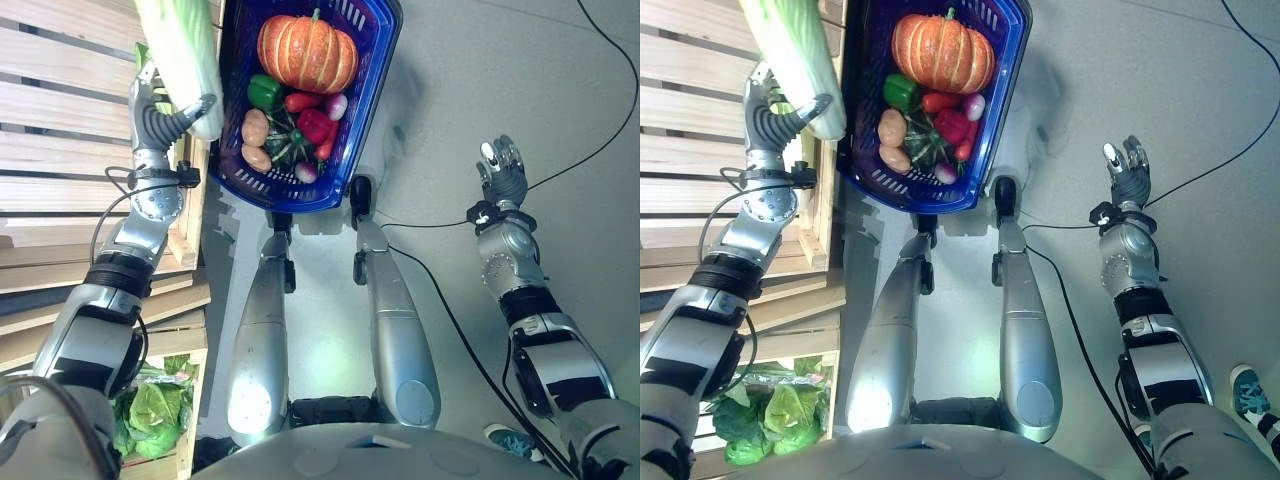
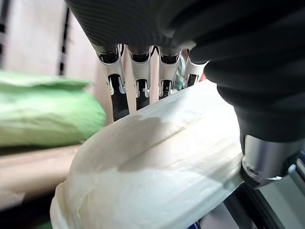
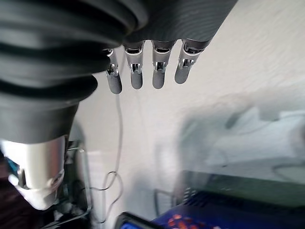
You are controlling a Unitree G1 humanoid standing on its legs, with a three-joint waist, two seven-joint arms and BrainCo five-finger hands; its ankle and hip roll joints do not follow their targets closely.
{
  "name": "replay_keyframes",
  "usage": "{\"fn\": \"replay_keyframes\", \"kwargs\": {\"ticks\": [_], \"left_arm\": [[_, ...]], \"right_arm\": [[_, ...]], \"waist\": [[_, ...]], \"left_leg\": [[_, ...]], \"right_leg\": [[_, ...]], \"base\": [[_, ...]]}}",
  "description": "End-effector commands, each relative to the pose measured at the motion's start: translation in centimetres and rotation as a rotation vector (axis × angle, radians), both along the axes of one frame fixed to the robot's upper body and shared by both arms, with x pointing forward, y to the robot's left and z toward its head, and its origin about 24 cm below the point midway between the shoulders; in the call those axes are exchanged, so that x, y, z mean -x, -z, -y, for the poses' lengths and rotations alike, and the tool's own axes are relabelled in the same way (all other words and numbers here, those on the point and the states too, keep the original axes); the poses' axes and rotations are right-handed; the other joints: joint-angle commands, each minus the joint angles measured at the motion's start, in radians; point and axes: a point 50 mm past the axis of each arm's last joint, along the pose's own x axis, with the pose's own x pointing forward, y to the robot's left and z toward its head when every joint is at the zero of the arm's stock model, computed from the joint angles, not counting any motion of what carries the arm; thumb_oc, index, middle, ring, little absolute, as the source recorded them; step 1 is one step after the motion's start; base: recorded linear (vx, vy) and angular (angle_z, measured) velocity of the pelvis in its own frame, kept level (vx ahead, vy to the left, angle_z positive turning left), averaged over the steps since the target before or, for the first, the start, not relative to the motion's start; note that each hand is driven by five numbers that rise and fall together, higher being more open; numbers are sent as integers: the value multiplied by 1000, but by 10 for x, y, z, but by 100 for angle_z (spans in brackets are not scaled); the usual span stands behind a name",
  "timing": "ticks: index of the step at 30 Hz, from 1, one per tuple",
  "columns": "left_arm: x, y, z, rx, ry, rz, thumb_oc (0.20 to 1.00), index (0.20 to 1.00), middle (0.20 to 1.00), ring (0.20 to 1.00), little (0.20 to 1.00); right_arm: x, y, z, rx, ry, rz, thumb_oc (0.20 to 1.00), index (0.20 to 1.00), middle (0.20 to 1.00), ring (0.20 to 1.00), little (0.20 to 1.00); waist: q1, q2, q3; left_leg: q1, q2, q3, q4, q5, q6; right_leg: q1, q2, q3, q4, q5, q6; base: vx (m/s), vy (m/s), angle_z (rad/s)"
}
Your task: Pick up fruits and vegetables into the basket
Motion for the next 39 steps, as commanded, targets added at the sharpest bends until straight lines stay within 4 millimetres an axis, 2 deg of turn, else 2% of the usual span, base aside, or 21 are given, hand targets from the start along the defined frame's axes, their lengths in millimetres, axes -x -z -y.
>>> {"fn": "replay_keyframes", "kwargs": {"ticks": [1,8,14,17,19,24,30,39], "left_arm": [[10,-26,12,-54,131,110,200,200,200,200,200],[18,-31,27,-158,259,79,200,200,200,200,200],[24,-32,42,-248,360,39,200,200,200,200,200],[27,-31,46,-269,399,23,200,200,200,200,200],[30,-31,53,-288,442,13,200,200,200,200,200],[34,-24,68,-312,530,1,200,200,200,200,200],[39,-20,91,-362,629,-10,200,200,200,200,200],[46,-16,113,-405,745,-22,200,200,200,200,200]], "right_arm": [[13,-21,12,56,30,135,1000,1000,1000,1000,1000],[19,-47,-7,82,-86,283,1000,1000,1000,1000,1000],[26,-70,-37,123,-301,383,1000,1000,1000,1000,1000],[29,-73,-48,144,-376,394,1000,1000,1000,1000,1000],[32,-80,-61,166,-461,410,1000,1000,1000,1000,1000],[36,-84,-87,175,-607,412,1000,1000,1000,1000,1000],[38,-88,-110,162,-717,392,1000,1000,1000,1000,1000],[37,-86,-127,144,-782,330,1000,1000,1000,1000,1000]], "waist": [[-4,71,-39],[-15,72,-39],[-26,69,-39],[-28,67,-39],[-30,65,-39],[-27,59,-39],[-21,56,-39],[-15,49,-39]], "left_leg": [[9,-35,21,-107,50,2],[20,-32,31,-117,52,2],[28,-29,41,-128,56,5],[33,-27,43,-126,50,4],[33,-26,45,-132,55,3],[31,-24,46,-132,59,5],[25,-22,46,-136,64,5],[22,-19,47,-144,69,5]], "right_leg": [[66,40,-72,49,-127,32],[76,39,-69,39,-122,37],[80,38,-68,32,-116,43],[84,37,-67,36,-122,46],[85,36,-67,30,-119,47],[83,35,-68,30,-115,50],[77,35,-70,29,-111,53],[73,36,-71,21,-102,57]], "base": [[-5,16,-3],[-1,9,-3],[0,6,-2],[0,0,0],[0,0,0],[3,-4,-3],[0,0,0],[0,0,0]]}}
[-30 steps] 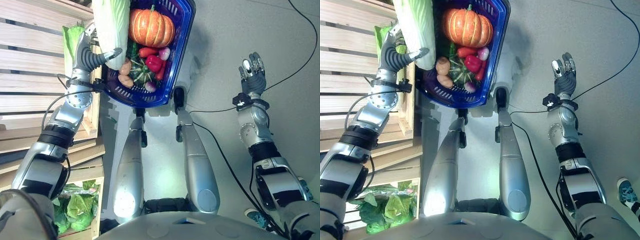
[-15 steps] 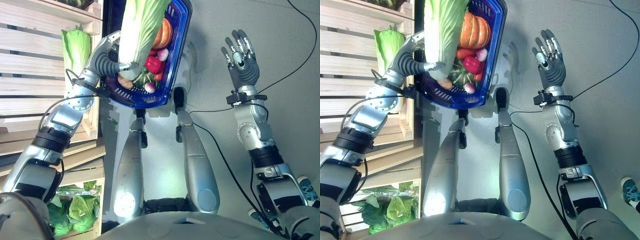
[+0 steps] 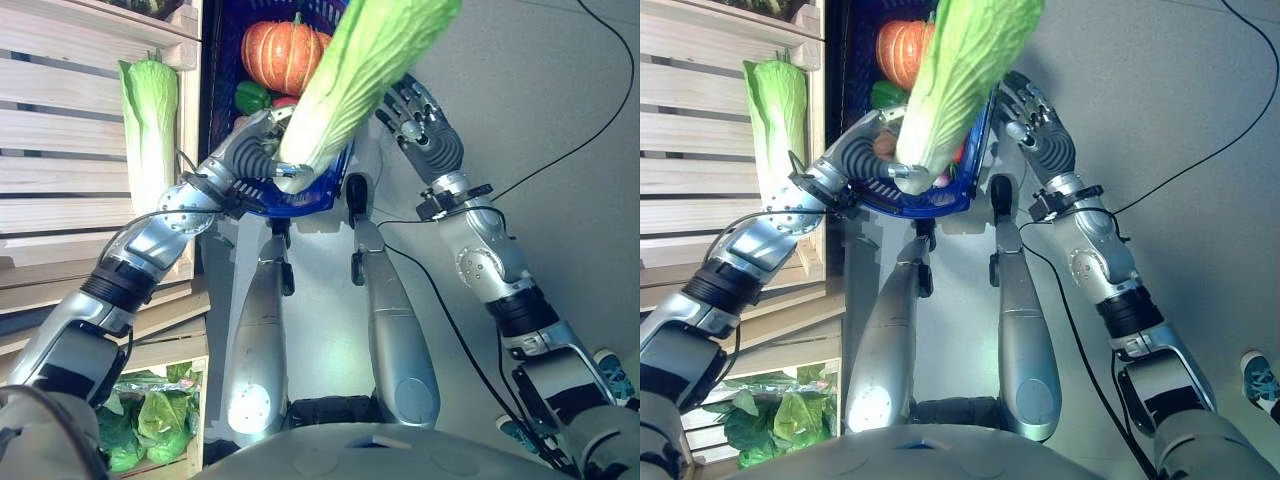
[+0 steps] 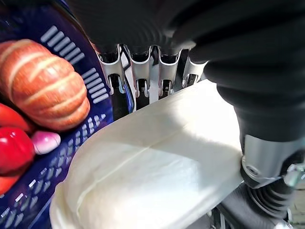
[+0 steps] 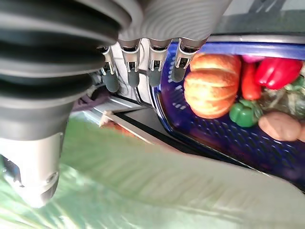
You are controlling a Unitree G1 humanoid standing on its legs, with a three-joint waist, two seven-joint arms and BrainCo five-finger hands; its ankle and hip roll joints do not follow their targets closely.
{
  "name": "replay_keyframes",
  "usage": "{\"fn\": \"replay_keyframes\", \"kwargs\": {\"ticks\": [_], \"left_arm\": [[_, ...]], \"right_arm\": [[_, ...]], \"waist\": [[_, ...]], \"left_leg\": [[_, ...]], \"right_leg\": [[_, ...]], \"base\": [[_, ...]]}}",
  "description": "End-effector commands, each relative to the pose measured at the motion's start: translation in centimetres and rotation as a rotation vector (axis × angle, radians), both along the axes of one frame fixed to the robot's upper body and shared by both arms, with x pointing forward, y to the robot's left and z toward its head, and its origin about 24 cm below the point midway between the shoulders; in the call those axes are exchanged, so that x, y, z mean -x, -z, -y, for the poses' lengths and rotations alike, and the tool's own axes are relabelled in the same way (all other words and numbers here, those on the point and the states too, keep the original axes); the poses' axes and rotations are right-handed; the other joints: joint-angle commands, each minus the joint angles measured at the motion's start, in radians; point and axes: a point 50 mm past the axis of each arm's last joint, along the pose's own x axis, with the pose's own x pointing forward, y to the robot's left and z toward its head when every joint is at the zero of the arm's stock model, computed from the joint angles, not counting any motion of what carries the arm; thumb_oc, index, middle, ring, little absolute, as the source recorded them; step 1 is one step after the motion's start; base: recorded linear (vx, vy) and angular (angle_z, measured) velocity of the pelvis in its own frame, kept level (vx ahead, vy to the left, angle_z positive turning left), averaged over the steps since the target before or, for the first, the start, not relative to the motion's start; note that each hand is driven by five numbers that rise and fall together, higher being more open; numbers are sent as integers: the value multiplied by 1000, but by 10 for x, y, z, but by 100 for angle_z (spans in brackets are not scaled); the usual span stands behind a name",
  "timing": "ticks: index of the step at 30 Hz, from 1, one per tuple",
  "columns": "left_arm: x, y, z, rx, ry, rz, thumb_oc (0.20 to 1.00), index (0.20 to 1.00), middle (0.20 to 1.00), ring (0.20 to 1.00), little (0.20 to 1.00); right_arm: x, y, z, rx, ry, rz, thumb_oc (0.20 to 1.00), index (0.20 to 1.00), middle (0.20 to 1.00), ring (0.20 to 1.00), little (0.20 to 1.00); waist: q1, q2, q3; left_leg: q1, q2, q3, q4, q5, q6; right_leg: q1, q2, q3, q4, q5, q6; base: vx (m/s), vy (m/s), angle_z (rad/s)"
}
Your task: Pick up fruits and vegetables into the basket
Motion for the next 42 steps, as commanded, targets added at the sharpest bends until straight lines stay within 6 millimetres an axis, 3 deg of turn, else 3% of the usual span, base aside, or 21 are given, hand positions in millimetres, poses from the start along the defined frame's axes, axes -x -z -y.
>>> {"fn": "replay_keyframes", "kwargs": {"ticks": [1,15,40,41,42], "left_arm": [[20,-22,29,48,180,116,200,200,200,200,200],[22,-13,46,-53,235,44,200,200,200,200,200],[10,9,34,-298,153,-93,200,200,200,200,200],[10,9,34,-299,154,-95,200,200,200,200,200],[11,9,34,-301,153,-93,200,200,200,200,200]], "right_arm": [[13,-18,-8,-25,-67,65,1000,1000,1000,1000,1000],[17,-21,-20,-18,-150,66,1000,1000,1000,1000,1000],[27,-39,-16,-59,-248,161,1000,1000,1000,1000,1000],[27,-39,-17,-60,-254,164,762,762,762,762,762],[28,-40,-17,-66,-261,169,200,200,200,200,200]], "waist": [[-10,44,-41],[-5,34,-41],[-7,24,-41],[-7,23,-41],[-7,23,-41]], "left_leg": [[-2,-36,10,-120,71,10],[-7,-36,8,-122,73,8],[-5,-33,7,-119,66,7],[-6,-33,7,-118,66,7],[-7,-33,6,-118,66,7]], "right_leg": [[63,21,-93,48,-110,62],[60,23,-94,43,-103,66],[61,22,-97,42,-101,76],[60,22,-97,42,-101,77],[59,22,-97,42,-101,77]], "base": [[0,0,0],[0,0,0],[0,0,0],[0,0,0],[0,0,0]]}}
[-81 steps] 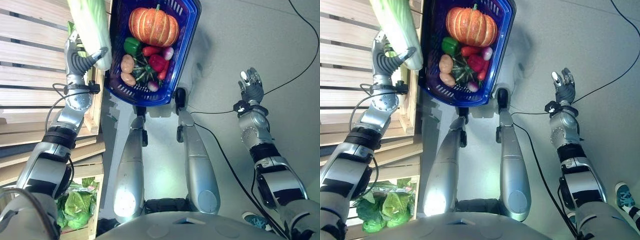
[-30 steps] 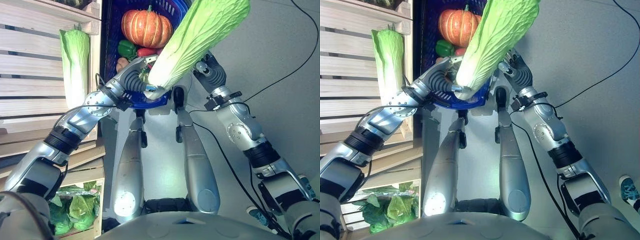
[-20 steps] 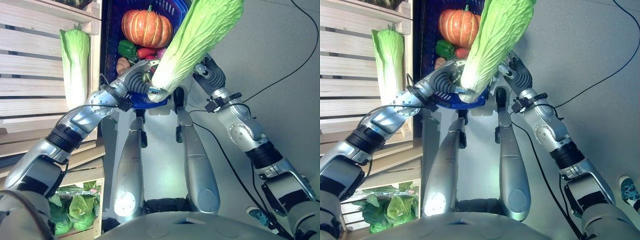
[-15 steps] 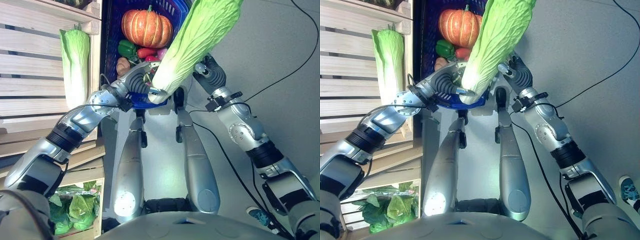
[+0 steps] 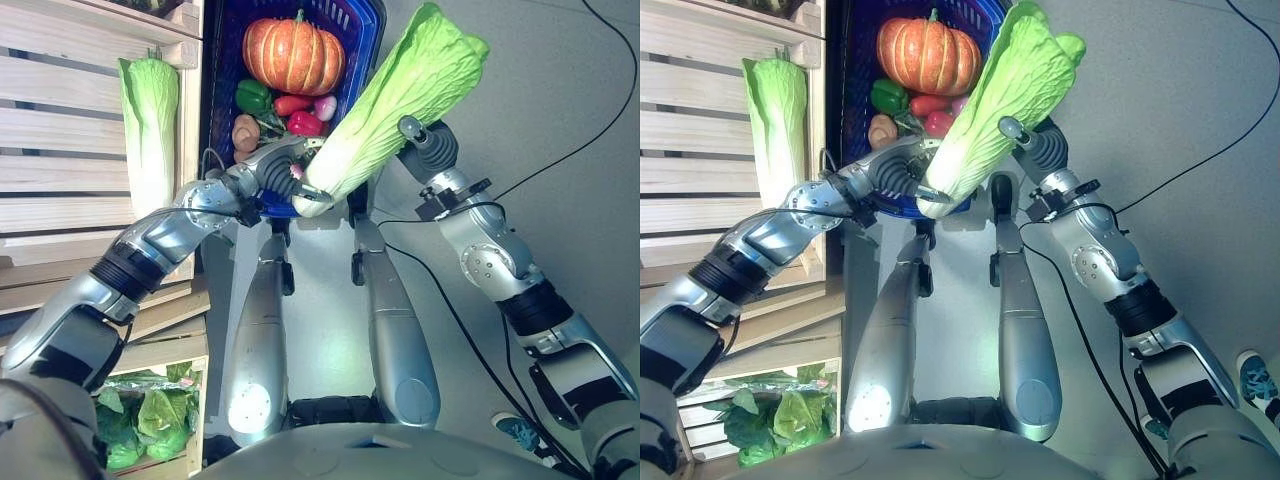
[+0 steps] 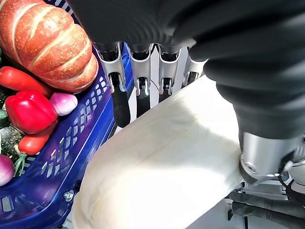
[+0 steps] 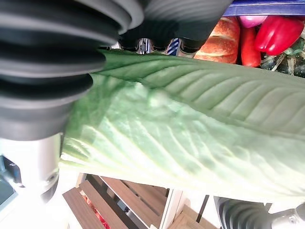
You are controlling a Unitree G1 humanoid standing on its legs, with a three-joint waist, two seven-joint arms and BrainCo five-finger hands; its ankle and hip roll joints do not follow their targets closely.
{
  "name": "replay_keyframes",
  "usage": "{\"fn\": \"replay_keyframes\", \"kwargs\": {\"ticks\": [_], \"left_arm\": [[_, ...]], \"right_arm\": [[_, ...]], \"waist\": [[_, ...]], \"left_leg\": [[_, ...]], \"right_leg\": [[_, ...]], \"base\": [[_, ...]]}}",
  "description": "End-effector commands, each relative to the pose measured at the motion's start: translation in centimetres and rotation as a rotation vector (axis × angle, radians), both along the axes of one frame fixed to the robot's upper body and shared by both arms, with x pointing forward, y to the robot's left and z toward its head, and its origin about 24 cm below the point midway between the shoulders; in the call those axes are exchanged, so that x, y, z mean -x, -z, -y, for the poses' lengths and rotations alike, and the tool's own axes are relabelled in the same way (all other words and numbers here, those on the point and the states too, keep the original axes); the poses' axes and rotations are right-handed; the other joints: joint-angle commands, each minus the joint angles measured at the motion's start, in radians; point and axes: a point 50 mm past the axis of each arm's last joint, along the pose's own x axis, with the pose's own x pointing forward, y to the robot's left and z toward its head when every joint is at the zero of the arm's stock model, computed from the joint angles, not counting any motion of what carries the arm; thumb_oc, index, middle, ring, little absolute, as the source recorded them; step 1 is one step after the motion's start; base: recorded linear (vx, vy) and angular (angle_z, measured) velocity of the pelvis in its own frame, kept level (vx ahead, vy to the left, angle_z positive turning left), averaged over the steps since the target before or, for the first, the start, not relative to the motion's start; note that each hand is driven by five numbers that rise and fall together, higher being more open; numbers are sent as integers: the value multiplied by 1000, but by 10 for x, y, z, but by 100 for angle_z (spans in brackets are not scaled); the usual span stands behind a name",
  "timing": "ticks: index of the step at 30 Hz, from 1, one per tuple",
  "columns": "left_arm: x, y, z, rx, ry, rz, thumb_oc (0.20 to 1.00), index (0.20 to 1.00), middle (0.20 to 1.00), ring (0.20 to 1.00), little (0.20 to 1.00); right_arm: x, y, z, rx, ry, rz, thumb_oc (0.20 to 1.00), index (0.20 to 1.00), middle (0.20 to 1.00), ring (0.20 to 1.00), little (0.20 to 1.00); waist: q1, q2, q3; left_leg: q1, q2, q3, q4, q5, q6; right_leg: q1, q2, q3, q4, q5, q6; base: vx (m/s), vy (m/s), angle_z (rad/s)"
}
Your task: Pick up fruits and vegetables into the basket
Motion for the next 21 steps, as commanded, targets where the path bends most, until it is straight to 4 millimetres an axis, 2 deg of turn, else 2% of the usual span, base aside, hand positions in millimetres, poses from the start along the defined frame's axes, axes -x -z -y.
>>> {"fn": "replay_keyframes", "kwargs": {"ticks": [1,9,10,11,12,13,14,21], "left_arm": [[18,0,16,-26,112,24,200,200,200,200,200],[18,-1,19,-1,112,35,200,200,200,200,200],[18,-1,19,8,109,39,269,269,269,269,269],[18,-1,19,16,108,39,269,269,269,269,269],[18,-1,20,22,107,39,416,416,416,416,416],[18,-1,19,32,105,40,598,598,598,598,598],[18,0,20,39,106,39,1000,1000,1000,1000,1000],[19,0,19,152,90,22,1000,1000,1000,1000,1000]], "right_arm": [[22,-25,-14,-43,-149,156,200,200,200,200,200],[23,-22,-20,-39,-186,154,200,200,200,200,200],[23,-22,-21,-38,-188,153,200,200,200,200,200],[23,-22,-21,-40,-190,151,200,200,200,200,200],[23,-22,-22,-40,-191,151,200,200,200,200,200],[24,-21,-22,-40,-192,150,200,200,200,200,200],[24,-20,-23,-41,-192,149,200,200,200,200,200],[25,-19,-26,-48,-190,150,200,200,200,200,200]], "waist": [[-11,24,-41],[-8,27,-41],[-8,27,-41],[-6,27,-41],[-6,28,-41],[-6,28,-41],[-5,28,-41],[-1,27,-41]], "left_leg": [[-4,-33,13,-110,66,8],[-6,-33,10,-107,64,7],[-7,-34,9,-107,64,7],[-7,-34,8,-107,64,7],[-8,-35,8,-107,65,7],[-7,-35,7,-107,64,7],[-7,-36,6,-106,64,7],[-3,-37,3,-111,65,8]], "right_leg": [[59,22,-89,48,-103,80],[59,18,-91,48,-105,81],[58,18,-92,48,-105,81],[59,18,-92,48,-106,81],[58,18,-92,48,-106,81],[60,18,-93,48,-107,81],[60,18,-93,49,-107,81],[63,20,-94,48,-107,81]], "base": [[0,0,0],[0,0,0],[0,0,0],[0,0,0],[0,0,0],[0,0,0],[0,0,0],[0,0,0]]}}
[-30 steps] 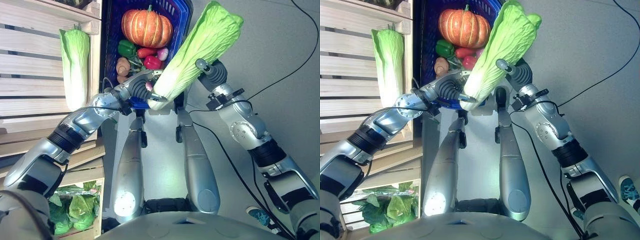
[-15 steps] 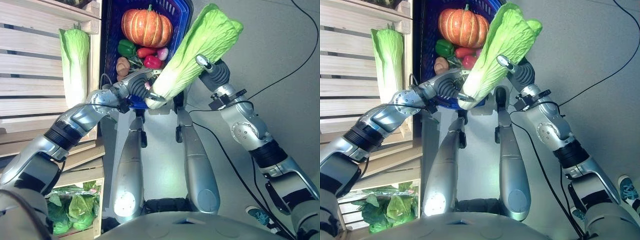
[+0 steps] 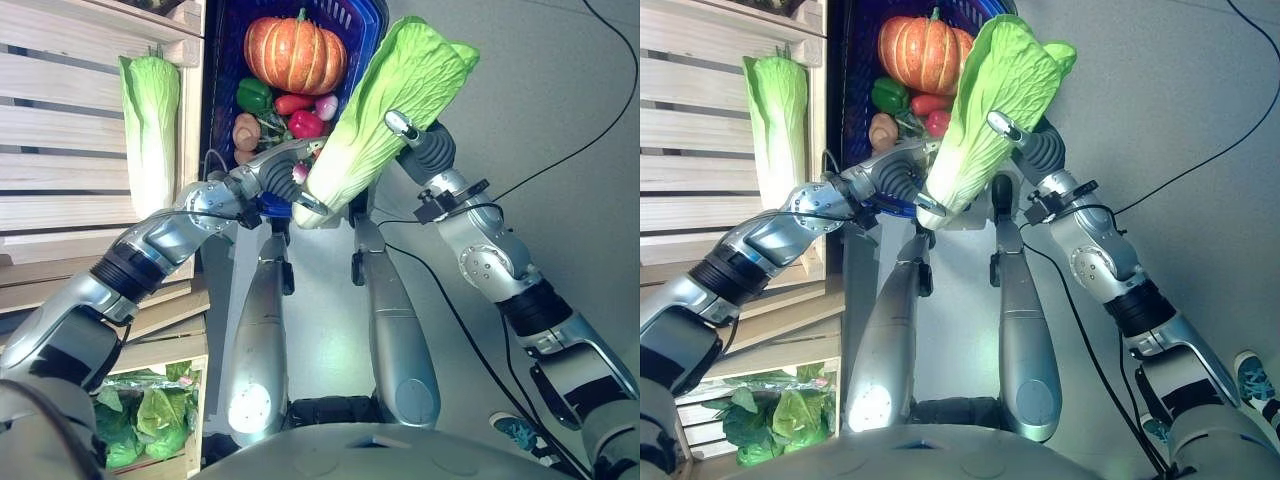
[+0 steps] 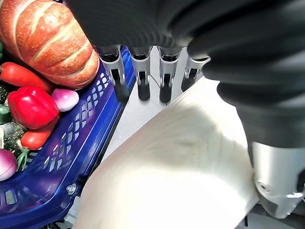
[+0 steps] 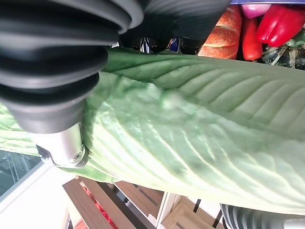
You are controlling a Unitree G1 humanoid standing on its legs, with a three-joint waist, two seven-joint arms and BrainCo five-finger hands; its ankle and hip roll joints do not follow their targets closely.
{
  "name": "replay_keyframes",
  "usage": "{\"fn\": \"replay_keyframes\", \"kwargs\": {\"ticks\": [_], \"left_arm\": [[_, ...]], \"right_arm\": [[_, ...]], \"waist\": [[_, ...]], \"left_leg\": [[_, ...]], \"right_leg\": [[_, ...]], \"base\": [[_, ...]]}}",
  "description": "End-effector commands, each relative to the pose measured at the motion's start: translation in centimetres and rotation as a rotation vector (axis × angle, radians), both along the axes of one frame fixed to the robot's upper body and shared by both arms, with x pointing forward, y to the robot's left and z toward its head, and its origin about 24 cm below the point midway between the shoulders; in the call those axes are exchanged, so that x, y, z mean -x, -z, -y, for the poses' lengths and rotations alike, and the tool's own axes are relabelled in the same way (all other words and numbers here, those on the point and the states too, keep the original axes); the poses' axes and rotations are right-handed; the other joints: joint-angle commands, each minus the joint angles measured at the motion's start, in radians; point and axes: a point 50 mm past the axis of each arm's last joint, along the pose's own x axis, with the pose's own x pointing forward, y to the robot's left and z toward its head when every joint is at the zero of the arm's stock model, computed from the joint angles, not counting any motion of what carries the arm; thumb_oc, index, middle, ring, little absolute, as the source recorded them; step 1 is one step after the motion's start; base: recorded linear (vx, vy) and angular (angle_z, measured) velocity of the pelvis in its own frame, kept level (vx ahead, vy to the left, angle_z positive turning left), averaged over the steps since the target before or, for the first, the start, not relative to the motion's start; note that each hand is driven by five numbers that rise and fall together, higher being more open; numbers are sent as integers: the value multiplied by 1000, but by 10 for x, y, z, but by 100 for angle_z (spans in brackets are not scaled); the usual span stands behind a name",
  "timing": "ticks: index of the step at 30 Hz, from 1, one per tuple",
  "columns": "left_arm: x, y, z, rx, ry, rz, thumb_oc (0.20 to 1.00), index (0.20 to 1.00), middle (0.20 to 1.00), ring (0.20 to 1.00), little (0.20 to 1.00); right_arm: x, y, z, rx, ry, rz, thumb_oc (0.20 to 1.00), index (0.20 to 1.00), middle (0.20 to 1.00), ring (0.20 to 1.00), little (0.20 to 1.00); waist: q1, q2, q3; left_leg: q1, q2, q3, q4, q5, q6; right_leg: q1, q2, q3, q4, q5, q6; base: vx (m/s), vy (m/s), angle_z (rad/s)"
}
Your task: Pick up fruits and vegetables into the basket
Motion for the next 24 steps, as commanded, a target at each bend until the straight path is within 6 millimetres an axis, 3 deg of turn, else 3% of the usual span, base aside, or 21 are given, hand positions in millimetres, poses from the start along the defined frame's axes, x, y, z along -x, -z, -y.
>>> {"fn": "replay_keyframes", "kwargs": {"ticks": [1,5,11,18,24], "left_arm": [[16,-6,15,208,81,31,1000,1000,1000,1000,1000],[12,-7,1,572,-41,29,1000,1000,1000,1000,1000],[5,-5,-27,883,-221,59,1000,1000,1000,1000,1000],[-2,-6,-63,1009,-423,111,1000,1000,1000,1000,1000],[-9,1,-85,1016,-561,130,1000,1000,1000,1000,1000]], "right_arm": [[22,-19,-21,-51,-150,134,200,200,200,200,200],[20,-13,-19,-61,-112,127,200,200,200,200,200],[16,-11,-18,-81,-68,126,200,200,200,200,200],[12,-13,-8,-67,5,124,200,200,200,200,200],[8,-13,0,-19,65,135,200,200,200,200,200]], "waist": [[-4,26,-41],[2,21,-41],[12,15,-41],[12,15,-41],[7,18,-41]], "left_leg": [[-2,-37,10,-109,65,7],[2,-40,5,-110,64,10],[6,-47,-7,-107,63,10],[15,-50,-8,-97,60,6],[14,-49,-6,-86,56,3]], "right_leg": [[61,21,-87,51,-107,81],[65,23,-88,51,-110,79],[69,30,-90,62,-120,74],[79,33,-92,73,-133,64],[77,33,-92,86,-143,59]], "base": [[0,0,0],[0,0,0],[2,-13,2],[0,0,0],[2,27,0]]}}
